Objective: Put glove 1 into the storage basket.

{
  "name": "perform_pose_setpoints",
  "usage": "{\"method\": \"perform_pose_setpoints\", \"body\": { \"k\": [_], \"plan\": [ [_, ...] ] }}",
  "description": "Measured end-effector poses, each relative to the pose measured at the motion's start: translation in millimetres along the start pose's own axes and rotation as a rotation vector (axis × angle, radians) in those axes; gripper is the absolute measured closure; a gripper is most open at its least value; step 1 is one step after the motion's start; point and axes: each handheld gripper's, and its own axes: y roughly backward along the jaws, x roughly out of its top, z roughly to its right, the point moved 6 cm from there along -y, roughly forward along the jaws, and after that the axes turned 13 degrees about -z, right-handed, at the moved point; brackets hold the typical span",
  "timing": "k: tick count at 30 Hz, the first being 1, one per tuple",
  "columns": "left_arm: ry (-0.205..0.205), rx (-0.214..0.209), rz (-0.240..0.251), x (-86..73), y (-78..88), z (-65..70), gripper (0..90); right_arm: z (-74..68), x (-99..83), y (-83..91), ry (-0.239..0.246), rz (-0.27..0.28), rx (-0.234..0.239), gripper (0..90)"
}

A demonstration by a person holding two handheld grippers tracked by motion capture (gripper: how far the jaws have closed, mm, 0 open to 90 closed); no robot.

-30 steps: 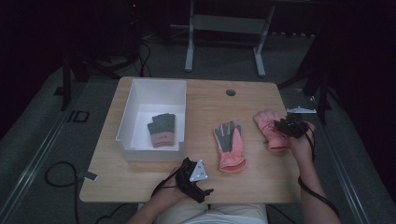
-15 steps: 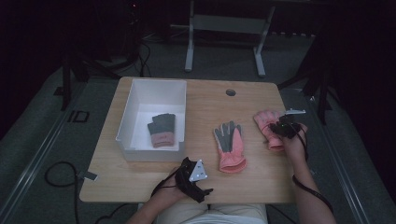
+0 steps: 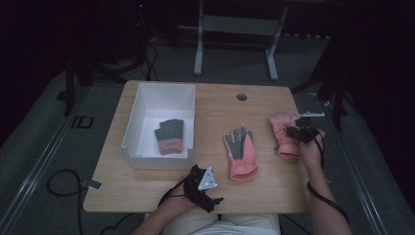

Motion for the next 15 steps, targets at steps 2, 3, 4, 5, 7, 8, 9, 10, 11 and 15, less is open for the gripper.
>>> {"method": "perform_pose_setpoints", "body": {
  "k": [2, 3, 4, 5, 7, 8, 9, 10, 11, 15],
  "plan": [
    [0.001, -0.001, 0.005, 0.5, 0.5, 0.2, 1.9, -1.9, 0.3, 9.3, 0.003, 0.007, -0.013, 86.1],
    [-0.001, 0.0, 0.003, 0.3, 0.5, 0.4, 1.9, -3.4, 0.4, 13.1, 0.009, 0.011, -0.016, 86.1],
    [-0.001, 0.0, 0.001, 0.0, 0.3, 0.4, 1.9, -6.2, 0.6, 19.5, 0.018, 0.014, -0.02, 86.2],
    [-0.001, 0.0, 0.001, 0.0, 0.3, 0.4, 1.9, -6.2, 0.6, 19.5, 0.018, 0.014, -0.02, 86.2],
    [0.001, -0.001, 0.002, 0.1, 0.5, 0.7, 1.9, -11.0, 0.9, 35.4, 0.012, 0.02, -0.026, 86.2],
    [0.002, -0.001, 0.003, 0.1, 0.6, 0.7, 1.9, -12.6, 1.0, 41.5, 0.012, 0.024, -0.029, 86.2],
    [0.002, -0.001, 0.002, -0.3, 0.5, 0.6, 1.9, -14.2, 1.1, 46.5, 0.016, 0.029, -0.032, 86.2],
    [0.001, -0.001, 0.0, -0.6, 0.3, 0.6, 1.9, -16.5, 1.0, 55.2, 0.021, 0.041, -0.037, 86.2],
    [0.001, -0.001, 0.0, -0.6, 0.3, 0.6, 1.9, -16.5, 1.0, 55.2, 0.021, 0.041, -0.037, 86.2],
    [0.002, -0.002, 0.001, -0.3, 0.8, 0.0, 1.9, -22.9, -3.3, 78.9, 0.021, 0.07, -0.048, 86.2]
  ]
}}
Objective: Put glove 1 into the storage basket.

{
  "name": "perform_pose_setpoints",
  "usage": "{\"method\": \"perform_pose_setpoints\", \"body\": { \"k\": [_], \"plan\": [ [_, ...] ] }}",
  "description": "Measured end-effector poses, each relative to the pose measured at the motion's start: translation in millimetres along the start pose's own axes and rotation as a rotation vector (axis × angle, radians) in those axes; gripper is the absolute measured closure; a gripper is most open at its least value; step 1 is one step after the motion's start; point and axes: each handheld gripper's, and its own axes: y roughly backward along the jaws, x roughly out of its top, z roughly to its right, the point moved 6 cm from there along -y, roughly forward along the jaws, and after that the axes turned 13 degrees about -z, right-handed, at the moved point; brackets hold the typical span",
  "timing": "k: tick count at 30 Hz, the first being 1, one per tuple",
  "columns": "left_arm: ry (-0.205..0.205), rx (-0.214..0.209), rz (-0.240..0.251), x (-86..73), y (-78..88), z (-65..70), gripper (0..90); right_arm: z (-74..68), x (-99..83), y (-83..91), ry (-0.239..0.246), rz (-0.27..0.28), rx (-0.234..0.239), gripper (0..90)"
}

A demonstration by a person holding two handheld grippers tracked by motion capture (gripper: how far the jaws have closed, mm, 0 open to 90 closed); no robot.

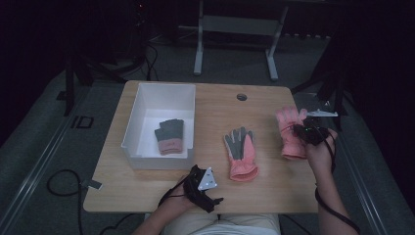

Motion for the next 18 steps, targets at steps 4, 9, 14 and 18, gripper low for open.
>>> {"method": "perform_pose_setpoints", "body": {
  "k": [4, 9, 14, 18],
  "plan": [
    [0.002, 0.003, 0.006, 0.3, 0.5, -0.1, 1.9, -8.5, -11.6, 14.8, 0.013, 0.022, -0.014, 86.1],
    [-0.002, 0.004, 0.0, 0.1, 0.1, -0.2, 1.9, -18.5, -28.7, 17.0, 0.02, 0.0, -0.015, 86.1],
    [-0.001, 0.006, 0.005, 0.2, 0.7, -1.1, 1.9, -24.1, -47.7, 7.8, 0.011, -0.014, -0.004, 86.1],
    [0.0, 0.005, 0.003, -0.2, 0.4, -0.8, 1.9, -27.8, -57.0, -4.7, -0.003, -0.034, 0.015, 86.1]
  ]
}}
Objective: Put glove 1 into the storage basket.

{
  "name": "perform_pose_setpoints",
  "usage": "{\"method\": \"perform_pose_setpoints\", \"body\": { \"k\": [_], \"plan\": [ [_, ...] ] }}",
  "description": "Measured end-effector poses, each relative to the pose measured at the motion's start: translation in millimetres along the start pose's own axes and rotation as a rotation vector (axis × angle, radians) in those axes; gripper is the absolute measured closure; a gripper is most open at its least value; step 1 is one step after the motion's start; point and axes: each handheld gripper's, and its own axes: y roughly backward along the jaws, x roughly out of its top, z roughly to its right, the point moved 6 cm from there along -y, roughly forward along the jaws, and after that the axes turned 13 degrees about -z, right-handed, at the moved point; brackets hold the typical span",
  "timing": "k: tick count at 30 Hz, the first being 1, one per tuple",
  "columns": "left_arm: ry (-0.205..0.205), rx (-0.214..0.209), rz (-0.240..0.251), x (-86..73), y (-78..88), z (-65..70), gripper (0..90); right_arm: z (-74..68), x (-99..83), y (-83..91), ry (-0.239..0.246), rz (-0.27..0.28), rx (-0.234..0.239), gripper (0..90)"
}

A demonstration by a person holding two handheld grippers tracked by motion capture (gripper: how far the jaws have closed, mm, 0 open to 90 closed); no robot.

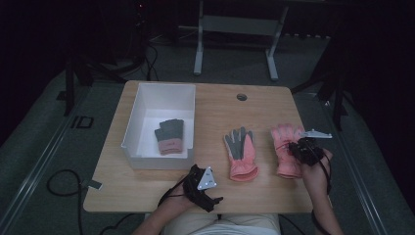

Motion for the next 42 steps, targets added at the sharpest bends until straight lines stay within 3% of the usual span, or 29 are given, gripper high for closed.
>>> {"method": "perform_pose_setpoints", "body": {
  "k": [12, 15, 21, 26, 29, 32, 37, 42],
  "plan": [
    [-0.003, -0.002, 0.001, -0.2, 0.2, 0.0, 1.9, -8.0, -8.1, -41.9, -0.001, -0.063, 0.015, 85.2],
    [-0.005, -0.003, 0.001, -0.3, 0.1, 0.4, 1.9, -9.5, -7.4, -43.9, 0.012, -0.067, 0.015, 84.4],
    [-0.003, -0.009, 0.005, -0.3, 0.7, 0.1, 1.9, -5.7, -0.8, -34.5, 0.093, -0.054, 0.037, 73.9],
    [-0.002, -0.009, 0.005, -0.2, 0.9, -0.2, 1.9, -4.4, -0.3, -25.5, 0.2, -0.034, 0.048, 69.4],
    [-0.002, -0.008, 0.004, -0.3, 0.6, -0.2, 1.9, -6.1, -4.5, -26.1, 0.21, -0.042, 0.058, 69.0],
    [-0.001, -0.009, 0.006, -0.5, 0.7, -0.1, 1.9, -6.3, -10.4, -30.8, 0.203, -0.046, 0.042, 64.1],
    [-0.005, -0.009, 0.003, -0.8, 0.3, 0.9, 1.9, -7.3, -18.7, -39.6, 0.172, -0.048, 0.032, 70.8],
    [-0.004, -0.011, 0.005, -0.8, 0.2, 1.1, 1.9, -6.8, -20.8, -46.3, 0.115, -0.051, 0.057, 76.8]
  ]
}}
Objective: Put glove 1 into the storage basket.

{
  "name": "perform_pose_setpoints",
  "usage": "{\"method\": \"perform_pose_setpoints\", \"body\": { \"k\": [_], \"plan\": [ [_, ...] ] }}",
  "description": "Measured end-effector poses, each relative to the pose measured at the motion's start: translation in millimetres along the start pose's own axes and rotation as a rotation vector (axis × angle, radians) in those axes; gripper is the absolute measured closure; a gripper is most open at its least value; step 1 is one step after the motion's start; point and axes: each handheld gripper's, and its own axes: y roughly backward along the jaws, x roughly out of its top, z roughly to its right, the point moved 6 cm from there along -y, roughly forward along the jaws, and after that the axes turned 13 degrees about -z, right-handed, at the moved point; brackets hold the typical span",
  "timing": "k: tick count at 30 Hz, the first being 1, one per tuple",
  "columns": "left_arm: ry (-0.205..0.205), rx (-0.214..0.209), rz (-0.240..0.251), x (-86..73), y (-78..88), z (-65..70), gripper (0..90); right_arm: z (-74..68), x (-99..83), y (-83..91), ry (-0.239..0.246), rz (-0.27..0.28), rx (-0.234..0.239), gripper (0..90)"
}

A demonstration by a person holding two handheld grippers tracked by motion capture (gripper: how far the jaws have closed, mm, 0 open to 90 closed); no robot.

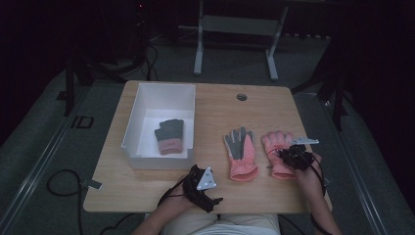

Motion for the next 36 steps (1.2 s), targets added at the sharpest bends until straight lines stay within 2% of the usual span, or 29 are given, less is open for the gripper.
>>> {"method": "perform_pose_setpoints", "body": {
  "k": [3, 4, 8, 14, 15, 18, 19, 24, 26, 27, 36],
  "plan": [
    [-0.002, 0.0, -0.004, -0.3, -0.4, 0.3, 1.9, -0.3, 0.6, -0.8, -0.011, -0.005, 0.004, 81.2],
    [-0.003, -0.001, -0.003, 0.1, -0.4, 0.4, 1.9, -0.1, 2.2, 0.7, -0.025, -0.015, 0.008, 85.8],
    [-0.001, 0.0, 0.001, 0.2, -0.1, 0.1, 1.9, -0.5, 7.9, 11.1, -0.052, -0.01, 0.009, 87.7],
    [0.002, -0.002, 0.003, 0.5, -0.2, -0.6, 1.9, -5.3, 18.8, 31.8, -0.072, 0.035, -0.001, 87.9],
    [0.0, -0.002, 0.003, 0.6, 0.1, -0.4, 1.9, -11.5, 29.7, 49.5, -0.072, 0.07, -0.01, 88.0],
    [-0.001, -0.001, 0.003, 0.5, 0.1, -0.3, 1.9, -17.2, 36.6, 59.8, -0.074, 0.085, -0.006, 88.0],
    [-0.007, 0.002, 0.004, 0.6, 0.3, -0.5, 1.9, -25.7, 45.7, 72.1, -0.073, 0.104, -0.006, 88.1],
    [-0.009, 0.002, 0.007, 0.6, 0.0, -0.5, 1.9, -45.6, 63.6, 93.0, -0.06, 0.137, -0.002, 88.1],
    [-0.008, 0.001, 0.008, 0.9, 0.0, -0.4, 1.9, -49.4, 67.0, 96.1, -0.064, 0.141, -0.001, 88.1],
    [-0.008, 0.002, 0.007, 0.9, 0.1, -0.5, 1.9, -58.2, 73.7, 101.8, -0.061, 0.15, -0.005, 88.1],
    [-0.008, -0.002, 0.007, 1.1, -0.3, 0.1, 1.9, -91.4, 93.4, 110.6, -0.043, 0.173, 0.019, 88.1]
  ]
}}
